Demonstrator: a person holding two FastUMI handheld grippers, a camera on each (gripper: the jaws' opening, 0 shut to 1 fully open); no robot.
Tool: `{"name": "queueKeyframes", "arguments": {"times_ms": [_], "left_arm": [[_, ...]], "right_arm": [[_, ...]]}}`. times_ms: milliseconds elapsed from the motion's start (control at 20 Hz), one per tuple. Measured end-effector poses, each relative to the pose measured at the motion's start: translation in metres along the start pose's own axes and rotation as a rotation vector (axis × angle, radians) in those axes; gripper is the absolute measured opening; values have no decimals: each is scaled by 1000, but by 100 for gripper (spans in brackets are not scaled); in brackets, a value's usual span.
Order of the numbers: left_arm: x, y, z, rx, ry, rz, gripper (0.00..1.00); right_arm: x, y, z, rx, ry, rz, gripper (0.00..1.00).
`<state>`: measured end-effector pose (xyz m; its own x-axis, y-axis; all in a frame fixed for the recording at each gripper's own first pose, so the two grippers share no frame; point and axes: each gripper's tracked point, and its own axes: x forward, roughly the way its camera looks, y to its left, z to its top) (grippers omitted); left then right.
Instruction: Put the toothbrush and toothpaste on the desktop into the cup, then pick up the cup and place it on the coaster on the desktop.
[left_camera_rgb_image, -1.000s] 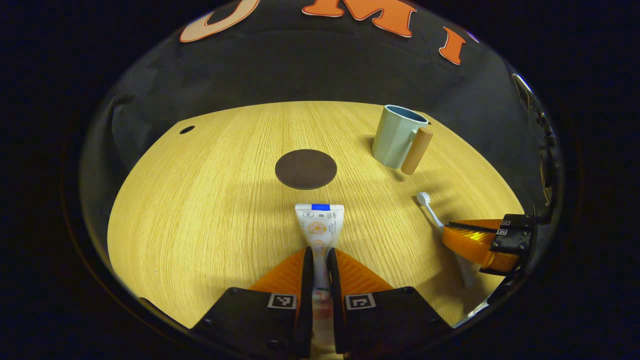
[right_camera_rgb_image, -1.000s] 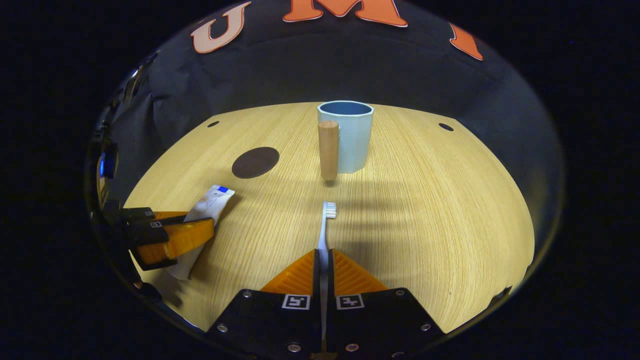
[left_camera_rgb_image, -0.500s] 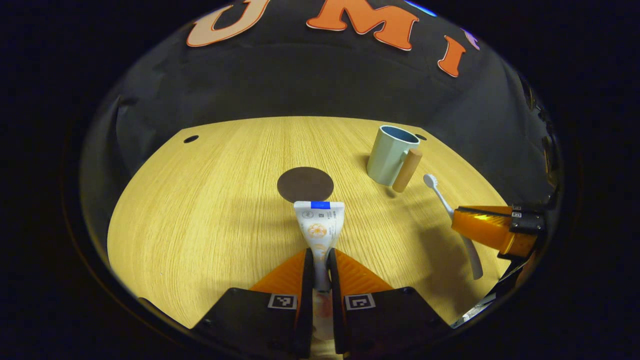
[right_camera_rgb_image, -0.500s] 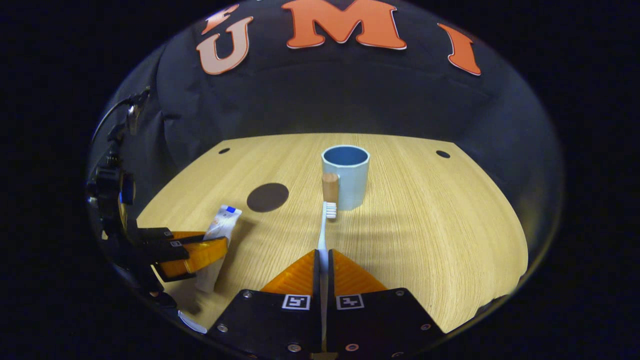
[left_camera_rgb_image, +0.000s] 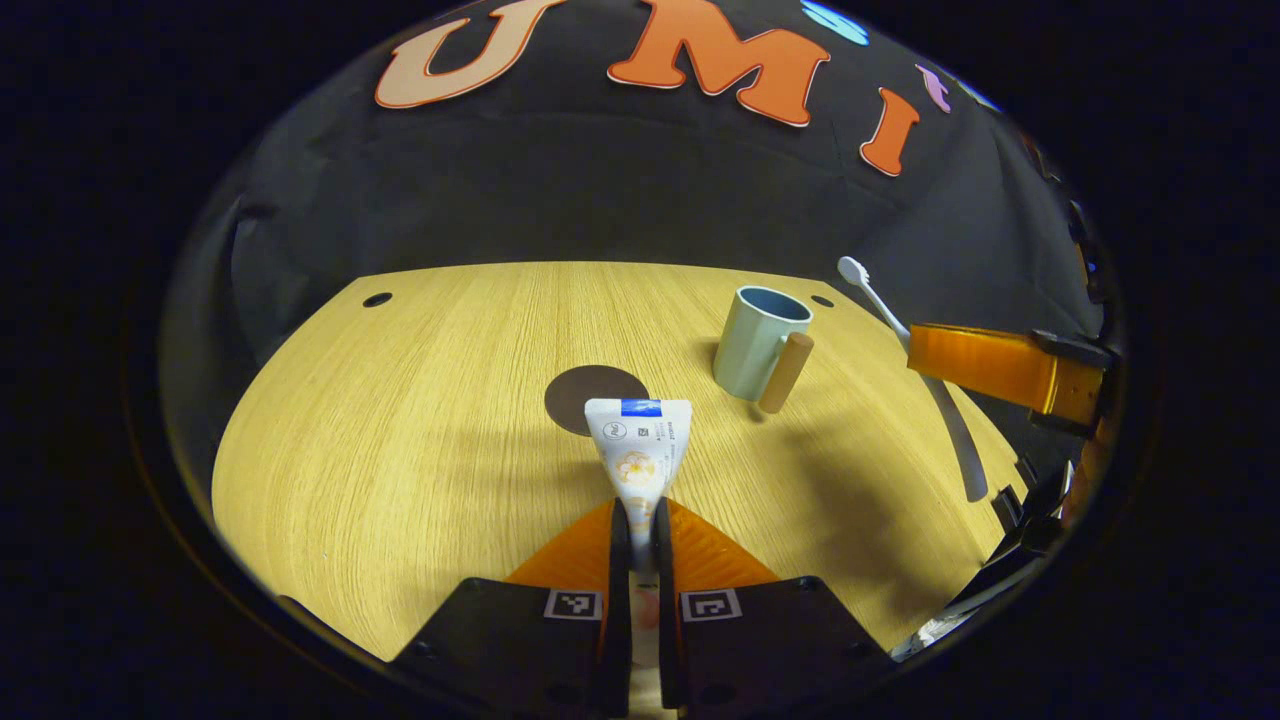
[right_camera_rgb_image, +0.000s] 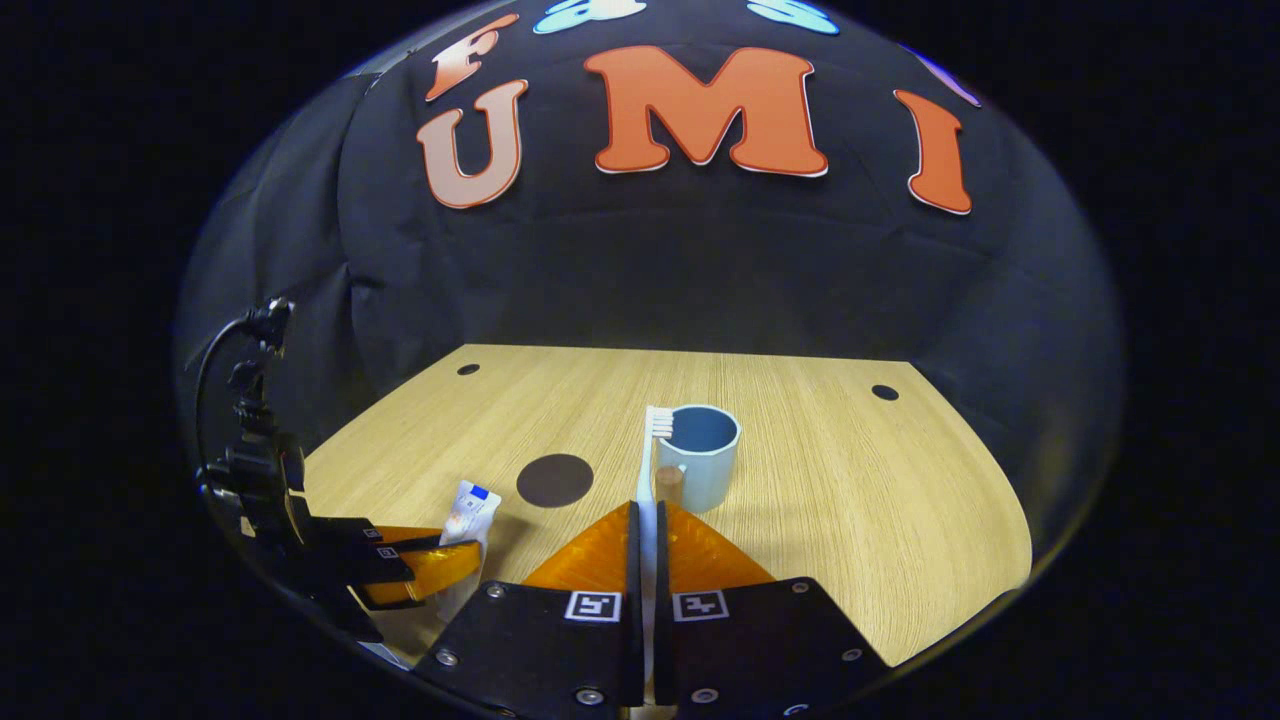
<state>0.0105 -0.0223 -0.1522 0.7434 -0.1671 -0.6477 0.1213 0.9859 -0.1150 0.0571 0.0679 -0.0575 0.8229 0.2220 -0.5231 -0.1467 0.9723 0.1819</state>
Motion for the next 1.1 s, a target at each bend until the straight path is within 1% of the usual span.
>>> {"name": "queueKeyframes", "arguments": {"times_ms": [150,300,400,450,500,600,700,750,900,1000,1100], "left_arm": [[-3,0,6,7,-20,6,15],[-10,4,15,6,-50,11,15],[-12,1,20,-5,-70,0,14],[-13,-1,20,-13,-72,-13,11],[-7,-1,16,-20,-60,-19,11],[-9,-3,20,-22,-77,-33,11],[-13,-2,24,-9,-91,-30,10],[-15,-1,26,-8,-103,-30,11],[-25,-4,32,-26,-140,-56,10],[-29,1,36,-25,-158,-43,11],[-30,4,40,-29,-169,-35,10]], "right_arm": [[3,-6,16,17,-54,-3,4],[9,-18,36,36,-104,-26,5],[13,-18,46,53,-123,-12,5],[15,-19,50,58,-135,-8,4],[17,-19,53,56,-142,-3,5],[21,-18,61,53,-170,8,5],[25,-16,69,51,-202,23,5],[28,-16,73,52,-216,27,4],[36,-19,86,48,-277,31,5],[42,-24,96,40,-328,22,5],[48,-23,103,44,-363,36,5]]}}
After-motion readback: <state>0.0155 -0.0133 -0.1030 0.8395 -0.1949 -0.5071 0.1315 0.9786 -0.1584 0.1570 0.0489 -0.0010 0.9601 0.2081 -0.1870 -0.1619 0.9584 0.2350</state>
